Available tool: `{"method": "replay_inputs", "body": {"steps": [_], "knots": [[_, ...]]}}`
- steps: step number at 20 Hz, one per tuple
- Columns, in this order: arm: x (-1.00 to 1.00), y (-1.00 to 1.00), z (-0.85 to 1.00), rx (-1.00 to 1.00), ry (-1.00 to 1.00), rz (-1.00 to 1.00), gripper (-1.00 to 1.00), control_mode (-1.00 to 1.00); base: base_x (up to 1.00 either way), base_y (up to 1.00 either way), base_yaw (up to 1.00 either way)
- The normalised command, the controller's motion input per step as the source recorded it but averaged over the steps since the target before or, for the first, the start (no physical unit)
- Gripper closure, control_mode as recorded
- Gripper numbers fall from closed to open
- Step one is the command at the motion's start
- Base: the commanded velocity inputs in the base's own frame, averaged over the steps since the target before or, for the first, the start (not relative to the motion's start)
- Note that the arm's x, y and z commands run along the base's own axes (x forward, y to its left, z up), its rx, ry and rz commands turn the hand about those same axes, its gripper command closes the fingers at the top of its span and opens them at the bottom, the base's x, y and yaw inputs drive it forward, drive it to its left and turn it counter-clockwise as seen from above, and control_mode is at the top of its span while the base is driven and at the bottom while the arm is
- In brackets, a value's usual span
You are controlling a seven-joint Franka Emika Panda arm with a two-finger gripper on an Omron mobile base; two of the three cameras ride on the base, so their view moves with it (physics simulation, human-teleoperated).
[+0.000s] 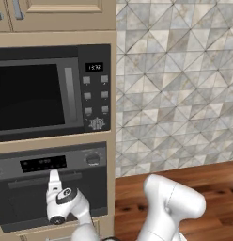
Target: Take the fish from the oven and place it on the plate on the counter.
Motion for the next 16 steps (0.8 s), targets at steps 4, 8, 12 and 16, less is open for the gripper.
{"method": "replay_inputs", "body": {"steps": [4, 8, 12, 16], "knots": [[-0.77, 0.03, -0.24, -0.01, 0.00, 0.01, 1.00, -1.00, 0.00, 0.00, 0.00], [-0.75, 0.00, -0.34, -0.02, 0.01, 0.04, 1.00, -1.00, 0.00, 0.00, 0.00], [-0.85, 0.00, -0.50, -0.03, 0.01, 0.04, 1.00, -1.00, 0.00, 0.00, 0.00], [-0.71, -0.01, -0.94, -0.03, 0.07, 0.02, 1.00, -1.00, 0.00, 0.00, 0.00]]}}
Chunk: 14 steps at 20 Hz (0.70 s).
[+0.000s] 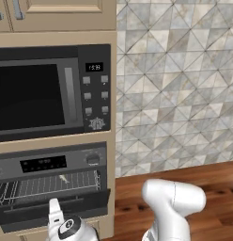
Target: Take the fish from the oven and place it on the plate on the counter.
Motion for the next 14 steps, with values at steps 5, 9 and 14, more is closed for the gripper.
{"method": "replay_inputs", "body": {"steps": [5, 9, 14], "knots": [[-0.64, 0.00, -1.00, -0.05, 0.13, 0.00, 1.00, -1.00, 0.00, 0.00, 0.00], [-0.45, 0.00, -1.00, -0.09, 0.17, 0.00, 1.00, -1.00, 0.00, 0.00, 0.00], [-0.47, 0.00, -1.00, -0.12, 0.15, 0.00, 1.00, -1.00, 0.00, 0.00, 0.00]]}}
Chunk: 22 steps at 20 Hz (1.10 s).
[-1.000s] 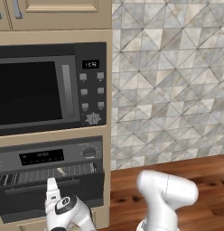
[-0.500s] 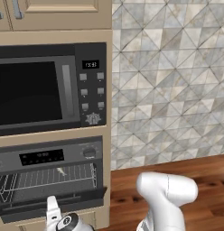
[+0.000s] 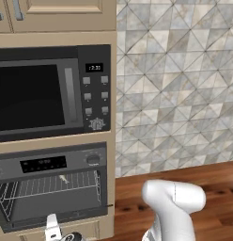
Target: Take the fish from the oven and place it on the plate on the counter.
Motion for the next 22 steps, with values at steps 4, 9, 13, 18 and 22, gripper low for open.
{"method": "replay_inputs", "body": {"steps": [4, 9, 13, 18, 22], "knots": [[-0.76, 0.00, -1.00, -0.12, 0.14, 0.00, 1.00, -1.00, 0.00, 0.00, 0.00], [-0.96, 0.00, -0.93, -0.08, 0.11, 0.00, 1.00, -1.00, 0.00, 0.00, 0.00], [-0.92, 0.00, -0.52, 0.00, 0.05, 0.04, 1.00, -1.00, 0.00, 0.00, 0.00], [-0.70, -0.02, 0.41, 0.02, -0.09, 0.08, 1.00, -1.00, 0.00, 0.00, 0.00], [-0.65, 0.00, 0.99, 0.06, -0.25, 0.10, 1.00, -1.00, 0.00, 0.00, 0.00]]}}
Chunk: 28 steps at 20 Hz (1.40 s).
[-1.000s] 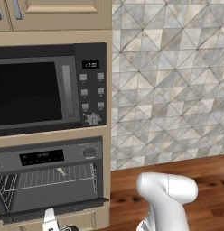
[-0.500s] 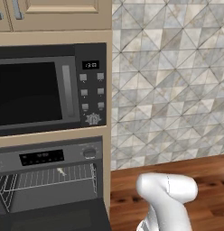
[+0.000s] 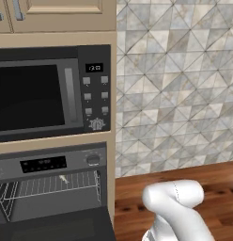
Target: Take the fish from the oven and place it on the plate on the counter.
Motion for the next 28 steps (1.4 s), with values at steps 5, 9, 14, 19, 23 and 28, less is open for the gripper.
{"method": "replay_inputs", "body": {"steps": [5, 9, 14, 19, 23, 28], "knots": [[-0.30, 0.00, 1.00, 0.07, -0.20, 0.11, 1.00, -1.00, 0.00, 0.00, 0.00], [-0.02, 0.00, 0.98, 0.05, -0.10, 0.09, 1.00, -1.00, 0.00, 0.00, 0.00], [0.21, -0.03, 0.64, 0.02, 0.00, 0.05, 1.00, -1.00, 0.00, 0.00, 0.00], [0.98, -0.26, 0.00, 0.00, 0.03, -0.06, 1.00, -1.00, 0.00, 0.00, 0.00], [0.86, -0.12, 0.04, 0.00, 0.08, -0.20, 1.00, -1.00, 0.00, 0.00, 0.00], [0.80, 0.01, 0.25, 0.00, 0.11, -0.19, 1.00, -1.00, 0.00, 0.00, 0.00]]}}
